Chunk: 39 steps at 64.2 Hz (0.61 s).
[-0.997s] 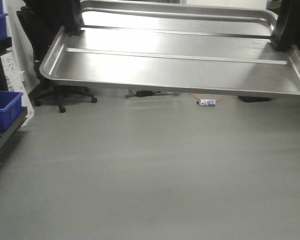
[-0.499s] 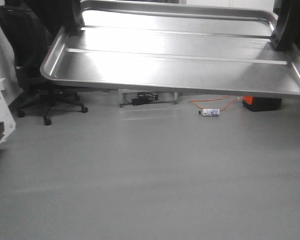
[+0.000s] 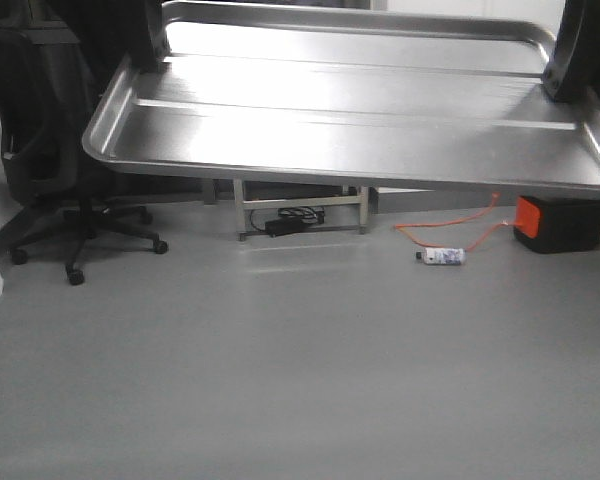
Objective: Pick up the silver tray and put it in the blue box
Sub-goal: 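Carry the silver tray with both grippers toward the blue crate shelf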
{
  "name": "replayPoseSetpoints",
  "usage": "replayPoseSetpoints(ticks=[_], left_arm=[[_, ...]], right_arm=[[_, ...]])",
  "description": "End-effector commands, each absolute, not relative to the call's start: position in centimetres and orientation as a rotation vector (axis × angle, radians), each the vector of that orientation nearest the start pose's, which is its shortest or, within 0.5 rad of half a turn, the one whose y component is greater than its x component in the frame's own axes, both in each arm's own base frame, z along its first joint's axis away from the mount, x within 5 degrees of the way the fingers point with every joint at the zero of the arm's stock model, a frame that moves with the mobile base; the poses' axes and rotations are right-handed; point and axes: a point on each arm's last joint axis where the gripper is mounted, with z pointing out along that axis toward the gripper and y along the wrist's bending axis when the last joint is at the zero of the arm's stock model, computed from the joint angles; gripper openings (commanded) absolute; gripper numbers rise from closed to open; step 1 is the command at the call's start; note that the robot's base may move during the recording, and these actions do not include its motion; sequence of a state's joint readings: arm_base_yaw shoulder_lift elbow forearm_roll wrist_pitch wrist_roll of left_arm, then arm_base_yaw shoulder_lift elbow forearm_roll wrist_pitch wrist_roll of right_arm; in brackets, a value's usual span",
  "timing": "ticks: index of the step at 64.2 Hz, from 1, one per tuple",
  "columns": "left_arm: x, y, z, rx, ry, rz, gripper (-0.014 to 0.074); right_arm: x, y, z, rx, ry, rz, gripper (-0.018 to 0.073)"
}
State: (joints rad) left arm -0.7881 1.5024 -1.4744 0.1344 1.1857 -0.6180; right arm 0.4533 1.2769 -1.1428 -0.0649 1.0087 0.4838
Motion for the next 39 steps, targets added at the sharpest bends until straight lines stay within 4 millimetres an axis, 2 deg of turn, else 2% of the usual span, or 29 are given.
replayPoseSetpoints(ticks=[1, 39], left_arm=[[21.72, -19.33, 37.61, 0.260, 2.703, -0.137, -0.0105], [21.76, -19.40, 37.57, 0.260, 2.702, -0.141, -0.0105]], right_arm=[[22.84, 9.64, 35.42, -0.011, 2.545, 0.177, 0.0059], [22.83, 9.64, 35.42, -0.010, 2.546, 0.176, 0.0059]])
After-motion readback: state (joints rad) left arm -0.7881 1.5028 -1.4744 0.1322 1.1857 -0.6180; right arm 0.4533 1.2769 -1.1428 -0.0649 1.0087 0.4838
